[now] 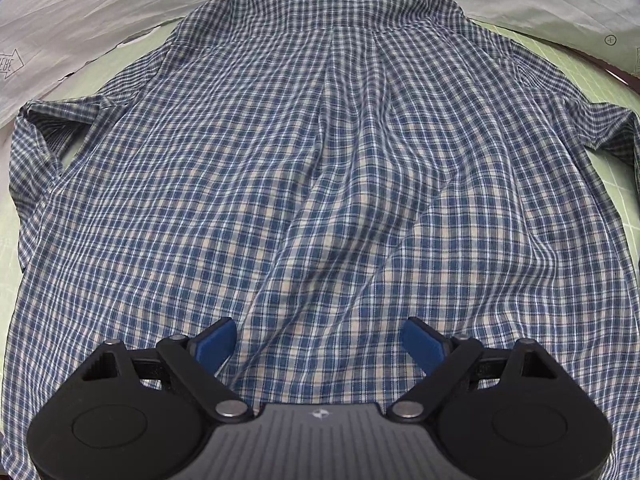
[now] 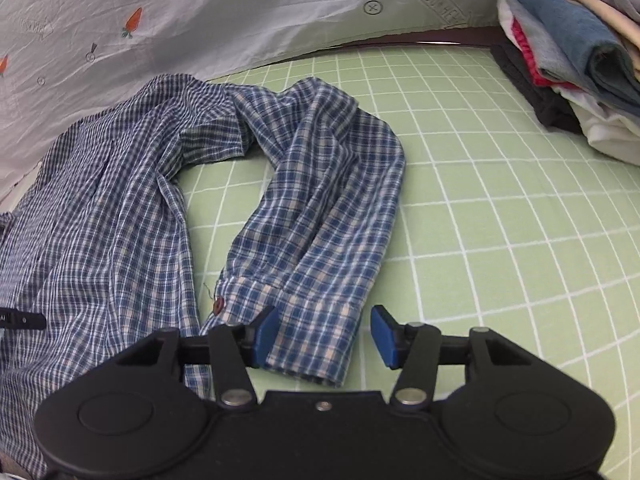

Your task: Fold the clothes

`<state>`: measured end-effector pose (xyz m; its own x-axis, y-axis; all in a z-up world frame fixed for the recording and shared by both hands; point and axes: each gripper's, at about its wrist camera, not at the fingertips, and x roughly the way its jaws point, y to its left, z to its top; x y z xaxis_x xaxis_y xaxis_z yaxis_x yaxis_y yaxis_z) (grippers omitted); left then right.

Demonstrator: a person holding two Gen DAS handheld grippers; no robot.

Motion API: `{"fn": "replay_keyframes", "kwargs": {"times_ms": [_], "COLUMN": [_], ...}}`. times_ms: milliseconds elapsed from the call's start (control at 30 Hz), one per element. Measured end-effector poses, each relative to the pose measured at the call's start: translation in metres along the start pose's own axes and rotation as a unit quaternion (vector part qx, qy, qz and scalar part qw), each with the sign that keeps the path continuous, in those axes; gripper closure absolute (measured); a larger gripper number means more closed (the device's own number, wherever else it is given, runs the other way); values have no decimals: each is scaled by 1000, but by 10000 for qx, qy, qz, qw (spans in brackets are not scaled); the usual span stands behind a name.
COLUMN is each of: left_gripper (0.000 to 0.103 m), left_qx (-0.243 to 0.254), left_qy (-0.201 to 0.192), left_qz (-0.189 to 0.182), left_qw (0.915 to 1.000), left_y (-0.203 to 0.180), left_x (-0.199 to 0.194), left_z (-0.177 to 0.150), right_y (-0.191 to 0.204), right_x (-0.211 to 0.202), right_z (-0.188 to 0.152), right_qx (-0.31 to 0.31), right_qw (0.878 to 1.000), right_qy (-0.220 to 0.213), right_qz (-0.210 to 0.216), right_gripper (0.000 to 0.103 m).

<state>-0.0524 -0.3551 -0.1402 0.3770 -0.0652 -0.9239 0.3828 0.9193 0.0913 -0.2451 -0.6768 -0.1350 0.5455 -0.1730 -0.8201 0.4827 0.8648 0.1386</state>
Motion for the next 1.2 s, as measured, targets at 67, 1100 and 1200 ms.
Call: {"fn": "replay_keyframes", "kwargs": {"times_ms": [67, 1100, 1200], "left_gripper": [13, 0, 0], "left_qx": [71, -615, -618], "left_qy": [38, 101, 92], "left_qz": [7, -161, -162], "left_qw": [10000, 9979, 9979], "left_y": [-5, -2, -1], "left_x": [1, 14, 14], "left_z": [3, 8, 7], "right_y": [5, -86, -93], "right_x": [7, 11, 11], "right_z": [3, 13, 8], "right_qx": [-231, 666, 846], "right_qw": [9996, 9806, 9784], "right_qy": [141, -370, -336], "right_qz": [-56, -1804, -1854], "right_gripper": [64, 57, 55]}}
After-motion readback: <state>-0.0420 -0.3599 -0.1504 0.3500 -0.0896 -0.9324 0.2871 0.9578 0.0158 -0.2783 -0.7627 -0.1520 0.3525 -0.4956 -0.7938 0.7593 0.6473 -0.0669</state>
